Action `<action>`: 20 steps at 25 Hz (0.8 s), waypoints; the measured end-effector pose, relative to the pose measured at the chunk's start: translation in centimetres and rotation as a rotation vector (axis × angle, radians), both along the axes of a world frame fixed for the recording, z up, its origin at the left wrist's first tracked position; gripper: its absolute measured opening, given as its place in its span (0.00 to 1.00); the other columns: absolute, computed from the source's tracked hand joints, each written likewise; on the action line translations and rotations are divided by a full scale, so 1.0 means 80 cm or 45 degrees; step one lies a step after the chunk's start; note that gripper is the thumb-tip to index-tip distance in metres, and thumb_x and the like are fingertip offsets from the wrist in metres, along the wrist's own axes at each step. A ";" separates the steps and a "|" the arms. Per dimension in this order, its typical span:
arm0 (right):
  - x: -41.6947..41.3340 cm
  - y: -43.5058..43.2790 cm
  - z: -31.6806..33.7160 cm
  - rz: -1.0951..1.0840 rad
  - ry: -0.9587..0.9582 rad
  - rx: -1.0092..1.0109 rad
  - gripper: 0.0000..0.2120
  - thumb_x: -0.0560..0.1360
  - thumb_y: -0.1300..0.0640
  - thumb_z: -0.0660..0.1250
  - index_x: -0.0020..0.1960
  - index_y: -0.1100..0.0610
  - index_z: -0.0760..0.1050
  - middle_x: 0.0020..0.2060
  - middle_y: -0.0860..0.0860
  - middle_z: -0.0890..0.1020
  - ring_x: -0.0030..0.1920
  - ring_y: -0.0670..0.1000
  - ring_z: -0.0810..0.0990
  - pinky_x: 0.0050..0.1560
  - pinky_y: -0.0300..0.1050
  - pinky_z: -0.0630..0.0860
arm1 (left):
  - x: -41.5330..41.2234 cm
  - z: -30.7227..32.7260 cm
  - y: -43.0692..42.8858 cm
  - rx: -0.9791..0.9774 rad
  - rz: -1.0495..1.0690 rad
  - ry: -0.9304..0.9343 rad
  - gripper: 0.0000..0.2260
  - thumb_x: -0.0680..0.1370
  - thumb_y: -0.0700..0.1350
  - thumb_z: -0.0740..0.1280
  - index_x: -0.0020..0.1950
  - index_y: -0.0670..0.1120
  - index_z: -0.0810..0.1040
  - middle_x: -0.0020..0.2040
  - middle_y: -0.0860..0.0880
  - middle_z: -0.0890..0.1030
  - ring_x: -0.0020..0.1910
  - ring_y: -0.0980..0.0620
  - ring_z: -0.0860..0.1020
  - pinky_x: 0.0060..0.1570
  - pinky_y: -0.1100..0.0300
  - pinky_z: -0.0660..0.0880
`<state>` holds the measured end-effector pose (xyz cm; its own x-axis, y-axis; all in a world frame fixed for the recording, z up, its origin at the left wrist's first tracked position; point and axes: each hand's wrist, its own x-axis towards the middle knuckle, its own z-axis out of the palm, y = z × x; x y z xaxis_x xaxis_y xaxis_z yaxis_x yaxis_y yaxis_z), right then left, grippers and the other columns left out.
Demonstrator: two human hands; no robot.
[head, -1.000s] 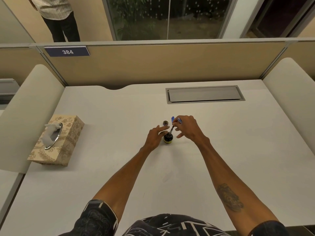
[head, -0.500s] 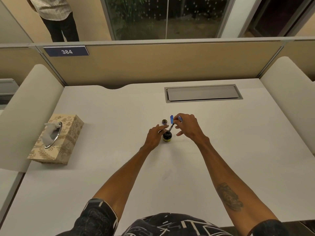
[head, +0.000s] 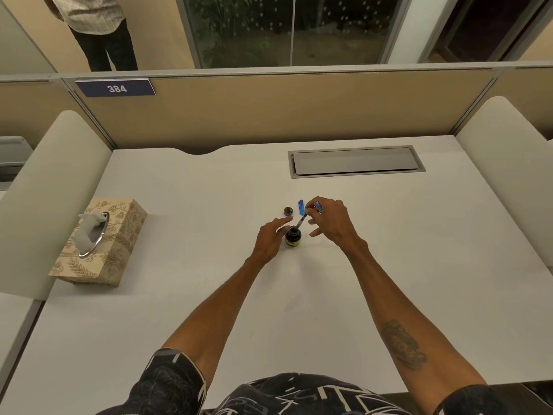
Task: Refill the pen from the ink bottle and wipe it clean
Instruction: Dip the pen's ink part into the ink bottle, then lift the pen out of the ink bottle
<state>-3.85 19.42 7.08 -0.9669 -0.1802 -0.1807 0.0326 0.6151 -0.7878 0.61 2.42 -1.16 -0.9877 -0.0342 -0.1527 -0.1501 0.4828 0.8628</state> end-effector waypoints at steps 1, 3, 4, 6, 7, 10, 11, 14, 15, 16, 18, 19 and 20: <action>0.000 0.001 -0.001 -0.017 -0.005 -0.013 0.06 0.78 0.59 0.68 0.53 0.60 0.78 0.46 0.58 0.83 0.40 0.51 0.84 0.29 0.40 0.82 | 0.001 0.000 0.000 0.012 0.000 -0.008 0.15 0.83 0.42 0.62 0.70 0.46 0.77 0.67 0.44 0.79 0.67 0.45 0.76 0.67 0.58 0.68; 0.000 0.003 -0.003 -0.091 -0.035 -0.064 0.06 0.79 0.60 0.67 0.54 0.61 0.78 0.46 0.59 0.83 0.41 0.53 0.85 0.32 0.46 0.84 | 0.003 0.002 0.002 0.049 0.032 -0.029 0.16 0.83 0.44 0.63 0.70 0.46 0.76 0.69 0.45 0.78 0.69 0.46 0.75 0.71 0.55 0.68; 0.001 0.005 -0.004 -0.146 -0.057 -0.106 0.07 0.79 0.60 0.67 0.54 0.62 0.78 0.46 0.60 0.83 0.42 0.54 0.86 0.35 0.49 0.85 | 0.005 0.006 0.004 0.087 0.061 -0.037 0.16 0.83 0.45 0.63 0.71 0.46 0.75 0.70 0.46 0.77 0.70 0.47 0.74 0.72 0.55 0.68; 0.004 0.011 -0.008 -0.262 -0.092 -0.240 0.06 0.78 0.62 0.67 0.53 0.63 0.79 0.46 0.61 0.84 0.40 0.54 0.86 0.34 0.50 0.84 | 0.011 0.014 0.005 0.179 0.121 -0.041 0.18 0.82 0.48 0.65 0.71 0.46 0.75 0.71 0.48 0.76 0.70 0.51 0.73 0.70 0.59 0.67; 0.007 0.016 -0.009 -0.318 -0.109 -0.319 0.05 0.78 0.63 0.67 0.52 0.63 0.79 0.45 0.61 0.84 0.39 0.54 0.86 0.33 0.49 0.84 | 0.014 0.019 0.006 0.222 0.152 -0.046 0.20 0.81 0.50 0.66 0.72 0.47 0.74 0.70 0.49 0.76 0.70 0.53 0.73 0.68 0.61 0.66; 0.013 0.030 -0.014 -0.539 -0.211 -0.603 0.04 0.77 0.66 0.67 0.50 0.66 0.78 0.43 0.62 0.84 0.38 0.60 0.86 0.34 0.51 0.84 | 0.021 0.029 0.005 0.348 0.247 -0.116 0.24 0.81 0.57 0.64 0.73 0.48 0.71 0.68 0.54 0.77 0.66 0.58 0.72 0.63 0.63 0.64; 0.015 0.035 -0.016 -0.620 -0.268 -0.696 0.04 0.77 0.67 0.67 0.50 0.66 0.78 0.43 0.62 0.84 0.39 0.61 0.86 0.36 0.51 0.84 | 0.022 0.033 0.005 0.370 0.271 -0.131 0.23 0.81 0.59 0.61 0.73 0.48 0.72 0.68 0.55 0.76 0.66 0.58 0.72 0.63 0.63 0.64; 0.023 0.047 -0.025 -0.769 -0.456 -0.957 0.03 0.77 0.68 0.66 0.50 0.67 0.77 0.45 0.62 0.84 0.37 0.59 0.86 0.37 0.45 0.84 | 0.024 0.034 0.004 0.488 0.357 -0.155 0.23 0.83 0.62 0.52 0.70 0.51 0.73 0.69 0.53 0.77 0.67 0.58 0.69 0.65 0.60 0.59; 0.025 0.050 -0.028 -0.806 -0.509 -1.054 0.04 0.77 0.69 0.66 0.52 0.68 0.76 0.45 0.63 0.84 0.38 0.59 0.86 0.37 0.44 0.84 | 0.024 0.033 0.003 0.526 0.372 -0.165 0.25 0.83 0.63 0.50 0.72 0.51 0.72 0.69 0.53 0.77 0.68 0.57 0.68 0.67 0.59 0.58; 0.026 0.052 -0.031 -0.844 -0.560 -1.152 0.06 0.78 0.70 0.65 0.54 0.70 0.75 0.45 0.63 0.83 0.40 0.59 0.86 0.38 0.45 0.85 | 0.024 0.030 0.001 0.547 0.378 -0.162 0.27 0.82 0.64 0.49 0.73 0.51 0.72 0.69 0.53 0.78 0.71 0.56 0.68 0.70 0.56 0.58; 0.029 0.054 -0.035 -0.909 -0.660 -1.349 0.07 0.79 0.70 0.63 0.55 0.72 0.74 0.46 0.65 0.82 0.44 0.61 0.85 0.42 0.48 0.84 | 0.025 0.024 0.000 0.575 0.362 -0.140 0.29 0.81 0.67 0.49 0.72 0.52 0.73 0.68 0.53 0.79 0.73 0.54 0.68 0.75 0.52 0.58; 0.031 0.055 -0.036 -0.932 -0.705 -1.436 0.07 0.79 0.70 0.62 0.55 0.73 0.74 0.47 0.65 0.81 0.43 0.61 0.86 0.40 0.48 0.85 | 0.026 0.024 0.000 0.578 0.340 -0.131 0.28 0.80 0.67 0.50 0.70 0.53 0.75 0.67 0.53 0.79 0.72 0.54 0.69 0.75 0.52 0.59; 0.033 0.055 -0.037 -0.947 -0.743 -1.511 0.07 0.79 0.70 0.62 0.55 0.73 0.74 0.48 0.66 0.81 0.40 0.61 0.86 0.38 0.48 0.85 | 0.027 0.028 0.002 0.574 0.317 -0.125 0.25 0.80 0.67 0.52 0.66 0.55 0.77 0.68 0.53 0.79 0.72 0.55 0.69 0.74 0.53 0.60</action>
<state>-1.19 23.78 4.13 -0.7474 -0.0101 -0.6643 0.5133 -0.6435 -0.5678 2.77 2.57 1.06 -0.9382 -0.1757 -0.2981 -0.3038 0.0060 0.9527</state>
